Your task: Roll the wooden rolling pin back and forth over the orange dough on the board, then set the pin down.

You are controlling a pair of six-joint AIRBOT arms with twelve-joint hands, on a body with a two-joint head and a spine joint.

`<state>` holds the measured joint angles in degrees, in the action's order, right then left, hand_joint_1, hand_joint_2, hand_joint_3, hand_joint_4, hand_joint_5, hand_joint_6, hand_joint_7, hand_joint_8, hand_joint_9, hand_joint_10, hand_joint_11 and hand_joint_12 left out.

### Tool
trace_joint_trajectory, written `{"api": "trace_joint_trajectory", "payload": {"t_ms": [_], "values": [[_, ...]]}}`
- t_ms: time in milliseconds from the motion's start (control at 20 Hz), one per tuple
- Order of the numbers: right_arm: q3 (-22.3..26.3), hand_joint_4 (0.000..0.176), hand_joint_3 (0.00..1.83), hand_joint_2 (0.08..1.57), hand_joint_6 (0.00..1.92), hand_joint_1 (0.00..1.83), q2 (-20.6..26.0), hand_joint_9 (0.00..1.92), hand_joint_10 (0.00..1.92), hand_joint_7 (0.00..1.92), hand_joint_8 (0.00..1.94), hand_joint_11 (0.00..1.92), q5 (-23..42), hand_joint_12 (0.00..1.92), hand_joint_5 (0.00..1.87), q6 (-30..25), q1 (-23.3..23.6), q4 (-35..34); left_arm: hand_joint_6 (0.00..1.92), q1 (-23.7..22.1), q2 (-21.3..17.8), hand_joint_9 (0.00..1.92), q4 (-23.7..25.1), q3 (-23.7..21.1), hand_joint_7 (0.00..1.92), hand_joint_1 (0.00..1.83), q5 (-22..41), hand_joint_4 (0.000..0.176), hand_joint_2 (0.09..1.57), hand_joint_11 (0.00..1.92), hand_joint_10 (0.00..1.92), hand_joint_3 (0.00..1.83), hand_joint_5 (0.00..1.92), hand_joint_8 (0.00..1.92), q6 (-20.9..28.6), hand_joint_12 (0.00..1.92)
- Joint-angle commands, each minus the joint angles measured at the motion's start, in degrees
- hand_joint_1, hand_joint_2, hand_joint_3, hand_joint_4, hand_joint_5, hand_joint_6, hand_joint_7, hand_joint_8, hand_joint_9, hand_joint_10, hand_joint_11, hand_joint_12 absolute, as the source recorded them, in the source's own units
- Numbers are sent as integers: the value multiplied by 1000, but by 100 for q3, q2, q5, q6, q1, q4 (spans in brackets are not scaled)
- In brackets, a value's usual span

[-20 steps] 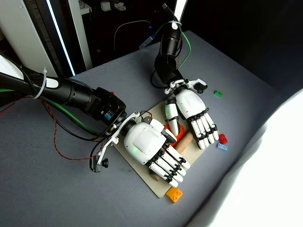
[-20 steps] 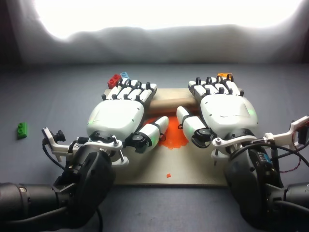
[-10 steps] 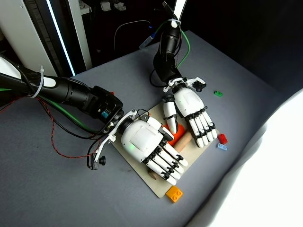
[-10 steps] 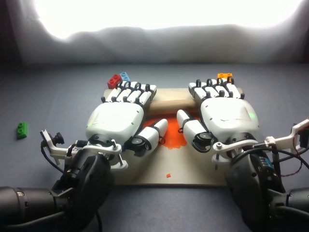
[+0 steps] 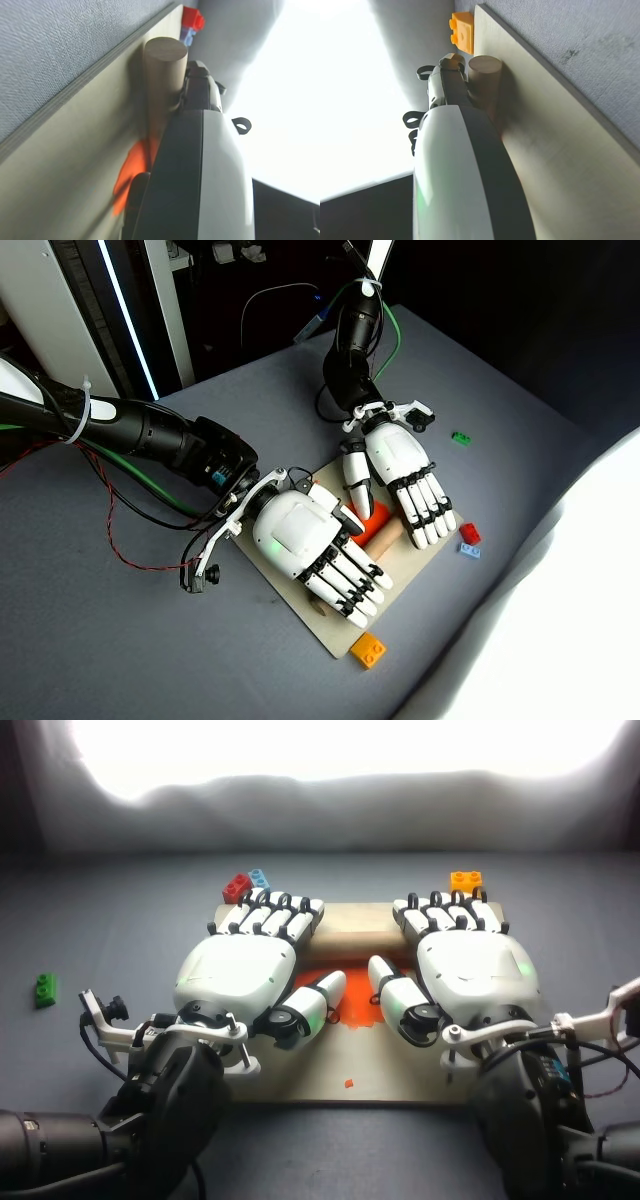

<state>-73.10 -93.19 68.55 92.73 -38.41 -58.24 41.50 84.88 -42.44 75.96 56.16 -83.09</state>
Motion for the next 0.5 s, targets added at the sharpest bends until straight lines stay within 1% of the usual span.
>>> {"api": "trace_joint_trajectory", "payload": {"t_ms": [0, 150, 200, 250, 300, 350, 450], "values": [[33, 0, 59, 1571, 9, 0, 18, 222, 6, 323, 7, 0, 237, 379, 310, 14, -71, 112, 7, 102, -11, 126, -65, -14, 203, 0, 77, 0, 1502, 13, 8, 0, 185, 10, -22, 43], [125, 0, 60, 1571, 5, 0, 50, 206, 1, 315, 1, 0, 280, 369, 305, 22, -82, 112, 5, 146, -26, 132, -64, -60, 217, 0, 145, 0, 1496, 11, 9, 0, 183, 12, -16, 51], [136, 0, 62, 1571, 2, 0, 52, 199, 0, 311, 0, 0, 296, 366, 298, 23, -82, 112, 1, 164, -32, 131, -64, -76, 222, 0, 160, 0, 1494, 1, 3, 0, 185, 3, -8, 92], [154, 0, 62, 1571, 6, 0, 58, 212, 5, 325, 4, 0, 308, 391, 311, 29, -86, 112, 0, 188, -39, 115, -63, -97, 207, 0, 198, 0, 1494, 0, 0, 0, 169, 0, 2, 74], [172, 0, 46, 1571, 7, 0, 64, 219, 6, 333, 4, 0, 316, 378, 318, 31, -90, 112, 2, 205, -47, 124, -63, -110, 213, 0, 204, 0, 1494, 0, 2, 0, 177, 1, 6, 107], [194, 0, 32, 1570, 3, 0, 70, 213, 2, 323, 4, 0, 327, 323, 312, 40, -98, 112, 4, 225, -53, 130, -63, -125, 214, 0, 228, 0, 1494, 0, 4, 0, 184, 1, 8, 112], [246, 0, 23, 1571, 5, 0, 82, 206, 2, 309, 3, 0, 349, 281, 304, 62, -107, 112, 3, 260, -65, 131, -63, -153, 216, 0, 304, 0, 1495, 0, 2, 0, 189, 1, 8, 94]]}}
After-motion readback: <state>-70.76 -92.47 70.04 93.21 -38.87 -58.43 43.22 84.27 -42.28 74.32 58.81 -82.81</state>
